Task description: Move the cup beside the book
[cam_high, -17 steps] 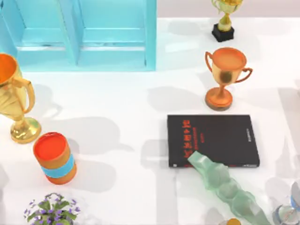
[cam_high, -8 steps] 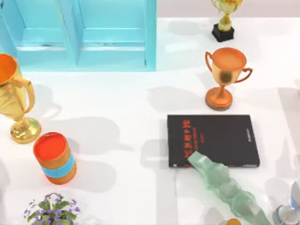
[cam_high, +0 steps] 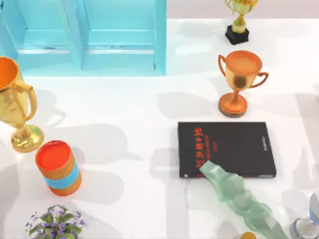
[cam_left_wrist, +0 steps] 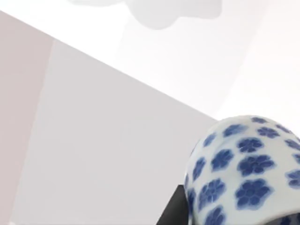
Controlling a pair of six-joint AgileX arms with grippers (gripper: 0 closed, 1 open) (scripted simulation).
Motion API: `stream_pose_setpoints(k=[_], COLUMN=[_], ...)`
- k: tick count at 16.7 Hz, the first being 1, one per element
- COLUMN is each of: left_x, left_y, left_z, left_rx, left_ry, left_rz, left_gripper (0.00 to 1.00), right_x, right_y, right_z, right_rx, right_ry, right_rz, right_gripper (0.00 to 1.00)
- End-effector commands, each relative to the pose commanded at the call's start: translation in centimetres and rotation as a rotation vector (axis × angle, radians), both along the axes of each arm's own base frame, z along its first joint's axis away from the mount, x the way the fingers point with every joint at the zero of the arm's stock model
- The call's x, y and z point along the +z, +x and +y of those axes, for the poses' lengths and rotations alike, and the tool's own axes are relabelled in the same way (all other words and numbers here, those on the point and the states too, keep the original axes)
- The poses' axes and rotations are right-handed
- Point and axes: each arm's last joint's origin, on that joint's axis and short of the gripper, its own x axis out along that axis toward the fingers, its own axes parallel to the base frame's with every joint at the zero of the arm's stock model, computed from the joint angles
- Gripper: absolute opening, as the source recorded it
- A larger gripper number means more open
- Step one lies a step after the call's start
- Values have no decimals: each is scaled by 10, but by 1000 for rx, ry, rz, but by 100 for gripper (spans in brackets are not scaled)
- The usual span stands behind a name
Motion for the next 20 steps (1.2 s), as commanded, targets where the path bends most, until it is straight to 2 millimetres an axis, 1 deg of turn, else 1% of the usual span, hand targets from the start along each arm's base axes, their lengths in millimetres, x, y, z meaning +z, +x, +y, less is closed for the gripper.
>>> stream_pose_setpoints(k=[2,5,7,9,12,14,17,20], left_x=[21,45,54,57,48,36,12,-14], left_y=[23,56,76,93,113,121,122,114], left_z=[-25,-73,-111,-152,-220,-266,-334,-392], left_rx=[104,261,368,476,639,746,897,1023], left_ry=[-27,-118,-201,-286,-387,-424,-430,-391], left_rz=[-83,-183,-216,-216,-161,-103,-13,57], left_gripper=[0,0,0,0,0,0,0,0], right_x=[0,0,0,0,0,0,0,0], right_y=[0,0,0,0,0,0,0,0], right_z=[0,0,0,0,0,0,0,0], right_rx=[0,0,0,0,0,0,0,0], right_ry=[0,0,0,0,0,0,0,0], right_rz=[0,0,0,0,0,0,0,0], right_gripper=[100,100,100,100,100,100,100,100])
